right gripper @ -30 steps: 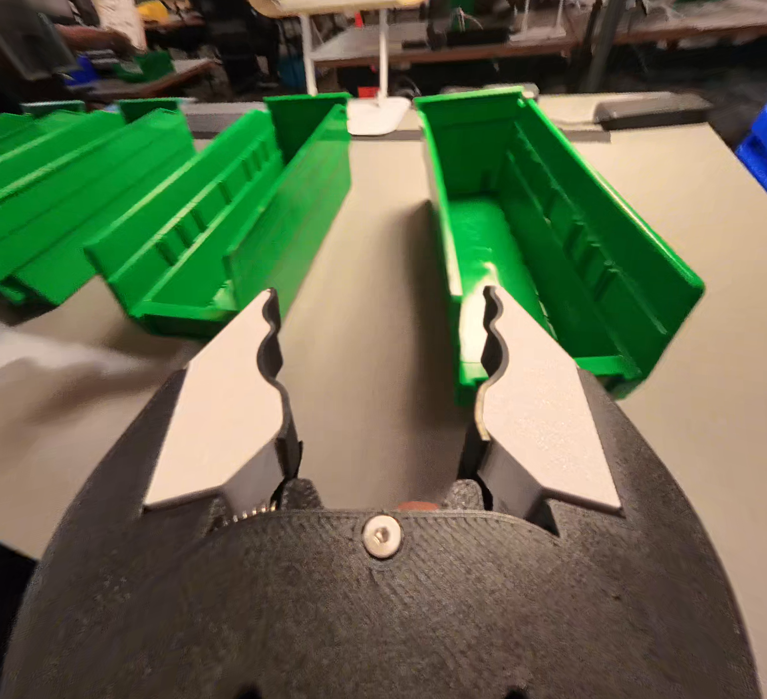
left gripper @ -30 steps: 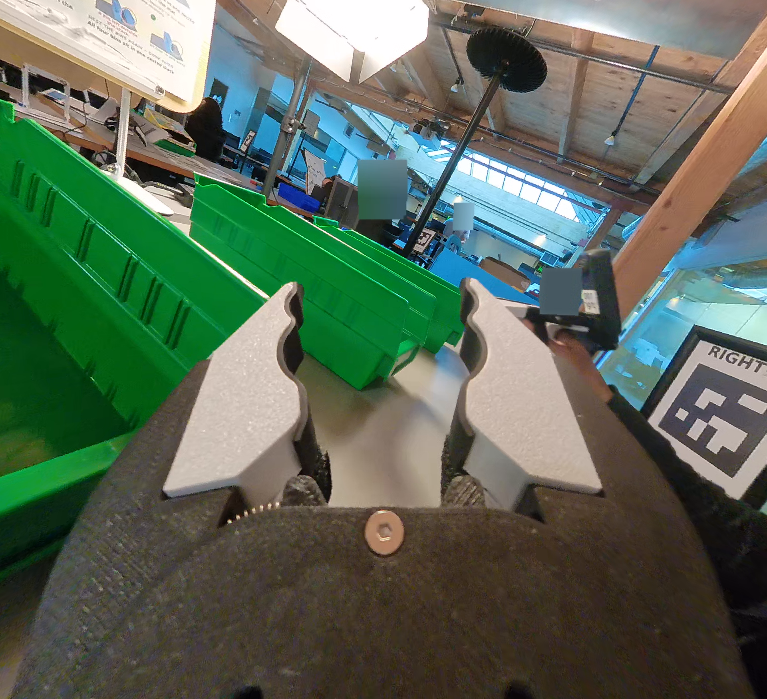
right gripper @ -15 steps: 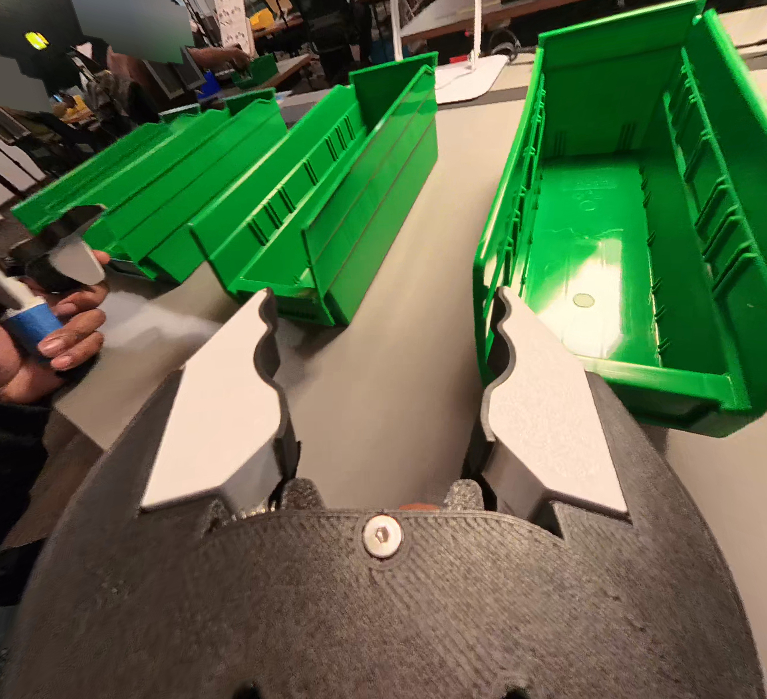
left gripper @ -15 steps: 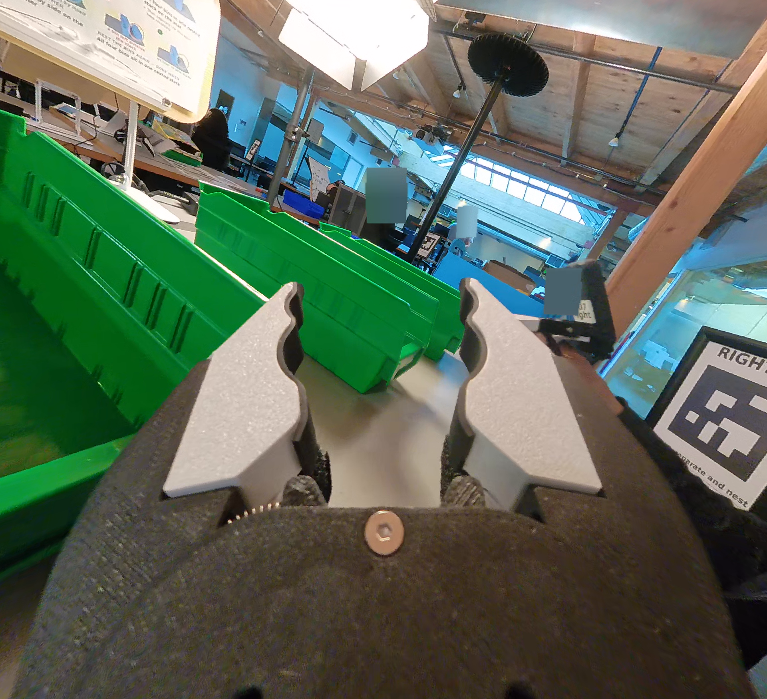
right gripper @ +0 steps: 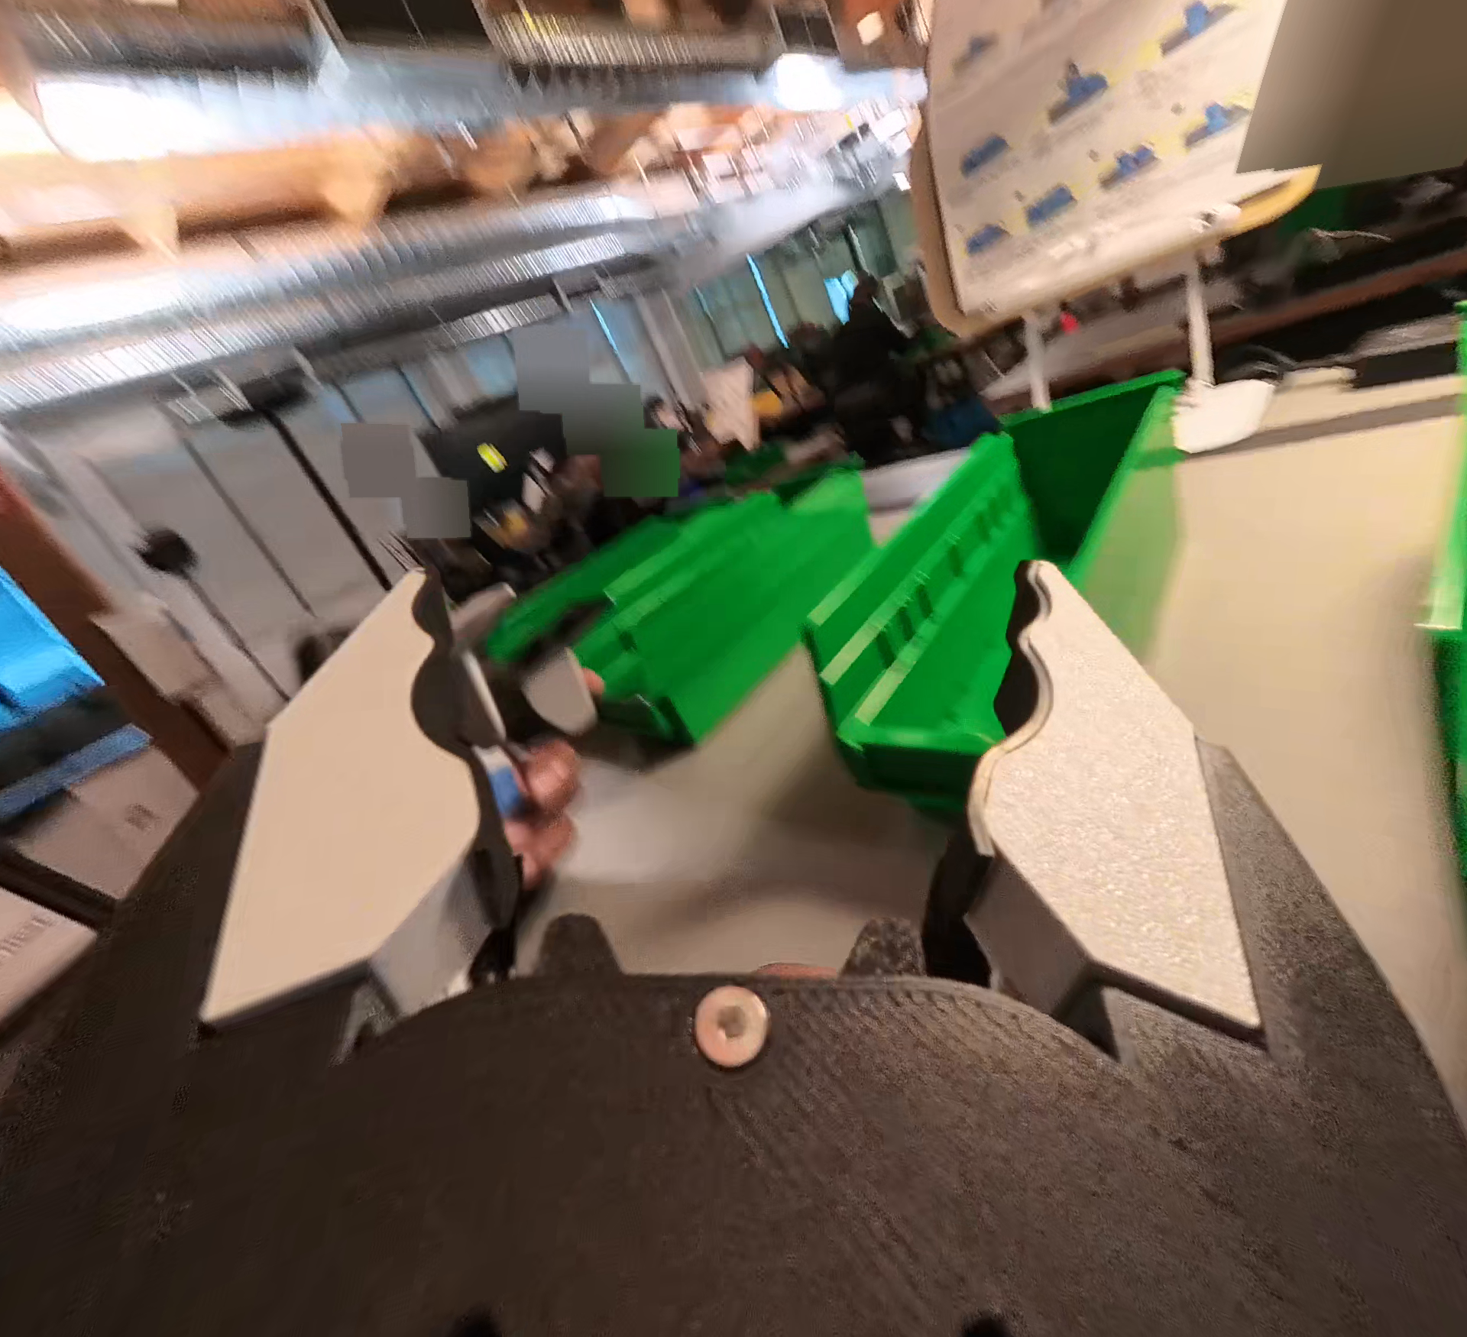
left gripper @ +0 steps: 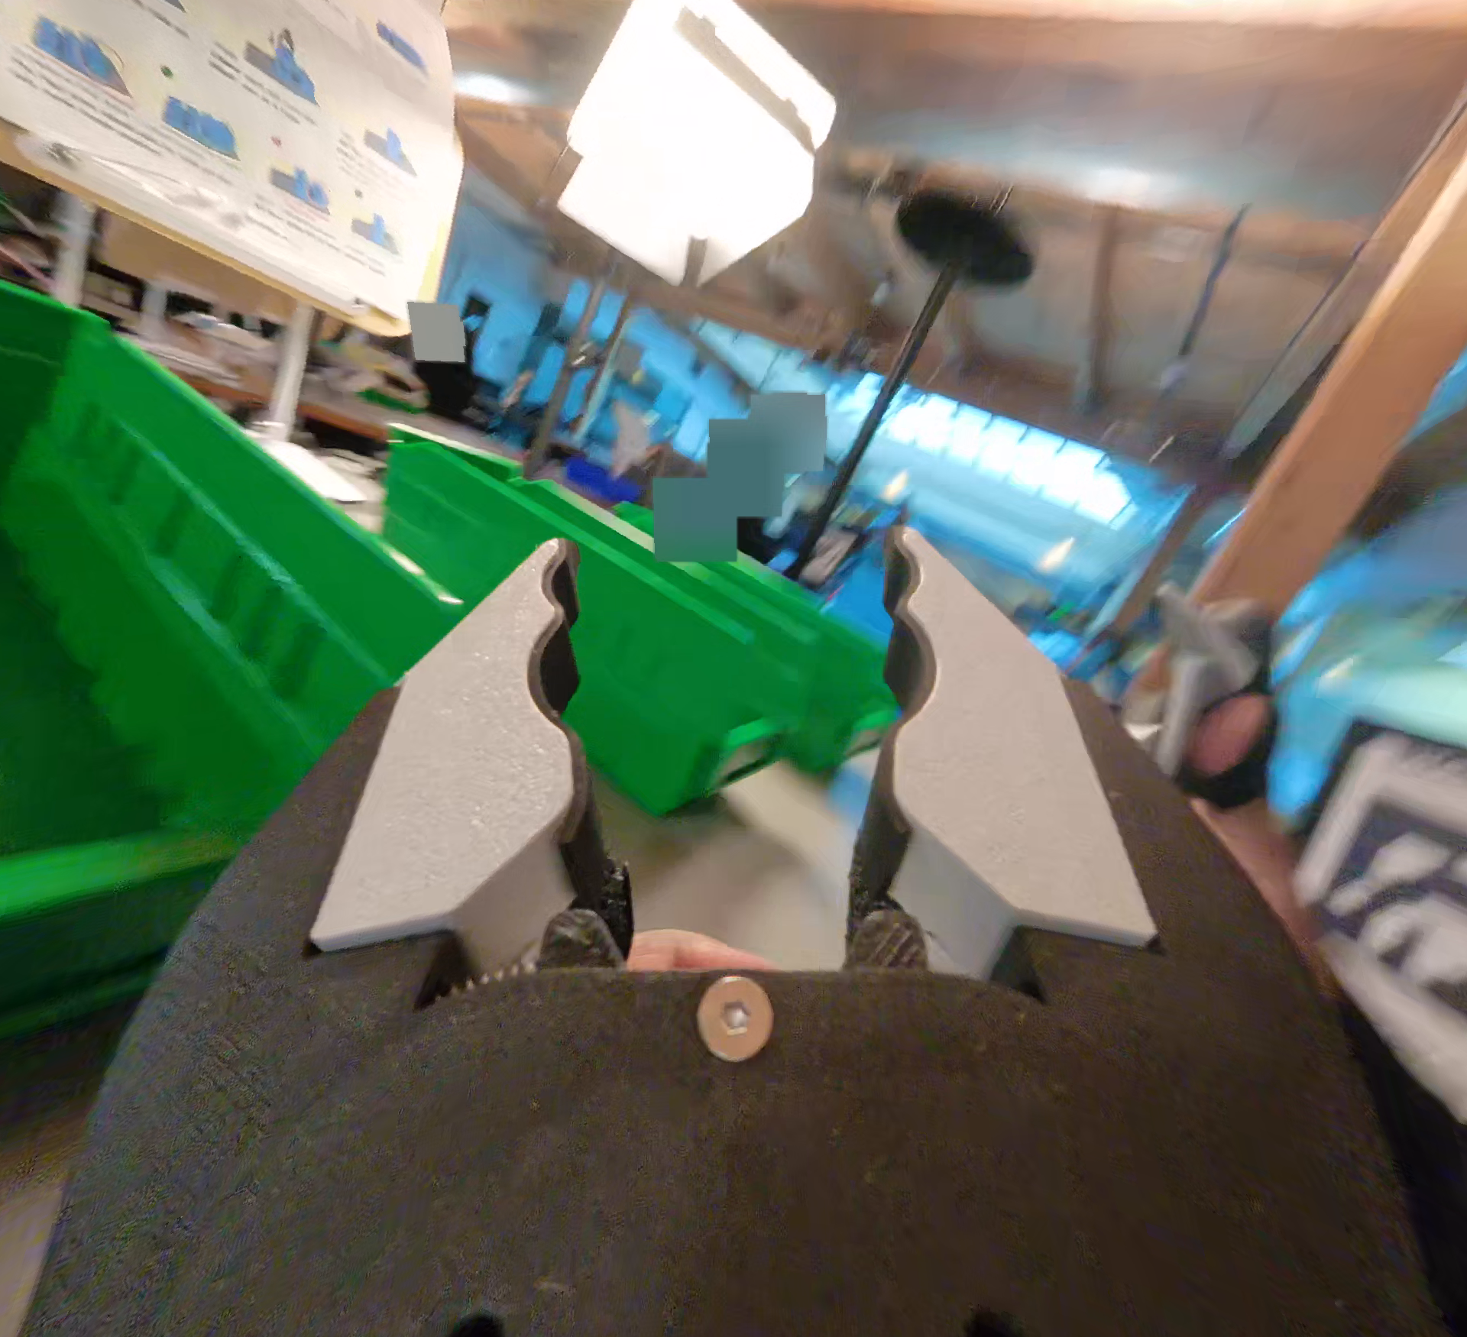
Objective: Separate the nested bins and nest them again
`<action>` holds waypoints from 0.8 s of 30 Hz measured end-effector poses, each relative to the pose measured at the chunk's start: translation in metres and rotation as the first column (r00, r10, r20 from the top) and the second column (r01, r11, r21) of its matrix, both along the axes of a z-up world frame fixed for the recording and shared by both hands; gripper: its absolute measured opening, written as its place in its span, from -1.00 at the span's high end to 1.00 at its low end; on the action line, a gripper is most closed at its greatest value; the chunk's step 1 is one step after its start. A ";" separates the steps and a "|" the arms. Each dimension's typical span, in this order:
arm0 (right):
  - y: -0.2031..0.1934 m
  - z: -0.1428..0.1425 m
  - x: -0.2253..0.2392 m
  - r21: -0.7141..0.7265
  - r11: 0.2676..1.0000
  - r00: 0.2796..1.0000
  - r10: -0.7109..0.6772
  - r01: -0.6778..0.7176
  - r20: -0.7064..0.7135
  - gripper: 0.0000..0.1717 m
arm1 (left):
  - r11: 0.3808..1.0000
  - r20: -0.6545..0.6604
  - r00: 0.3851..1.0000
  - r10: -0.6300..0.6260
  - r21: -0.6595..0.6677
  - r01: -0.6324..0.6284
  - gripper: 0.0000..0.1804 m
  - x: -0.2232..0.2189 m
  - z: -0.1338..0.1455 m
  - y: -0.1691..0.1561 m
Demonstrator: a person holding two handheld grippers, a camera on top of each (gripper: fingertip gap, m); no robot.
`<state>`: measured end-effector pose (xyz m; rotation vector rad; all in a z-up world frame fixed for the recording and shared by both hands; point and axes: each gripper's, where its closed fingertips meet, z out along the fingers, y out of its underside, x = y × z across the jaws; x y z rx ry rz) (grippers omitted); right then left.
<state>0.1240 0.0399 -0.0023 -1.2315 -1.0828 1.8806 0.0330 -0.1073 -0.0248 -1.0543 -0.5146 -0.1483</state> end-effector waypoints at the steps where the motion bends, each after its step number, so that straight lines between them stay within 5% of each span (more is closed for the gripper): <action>1: -0.006 0.012 0.002 -0.082 0.996 0.998 0.019 -0.024 -0.065 -0.62 | 0.990 0.083 0.995 -0.054 0.133 0.043 0.13 0.009 0.006 0.000; 4: -0.010 0.045 0.010 -0.351 0.929 0.964 0.020 -0.115 -0.264 -0.62 | 0.842 0.267 0.911 -0.315 0.522 0.138 0.15 0.036 0.009 0.006; 6: -0.017 0.058 0.011 -0.473 0.855 0.935 0.037 -0.213 -0.354 -0.65 | 0.767 0.298 0.848 -0.439 0.616 0.180 0.12 0.057 0.004 0.023; 10: -0.027 0.058 0.002 -0.596 0.744 0.916 0.053 -0.302 -0.398 -0.70 | 0.782 0.275 0.853 -0.444 0.584 0.219 0.07 0.087 0.005 0.044; 17: -0.023 0.054 0.005 -0.616 0.710 0.913 0.094 -0.341 -0.397 -0.76 | 0.812 0.193 0.867 -0.459 0.488 0.321 0.02 0.121 0.012 0.061; 24: -0.035 0.093 0.041 -0.527 0.743 0.864 0.136 -0.413 -0.486 -0.81 | 0.662 0.107 0.769 -0.630 0.593 0.459 0.08 0.157 0.032 0.063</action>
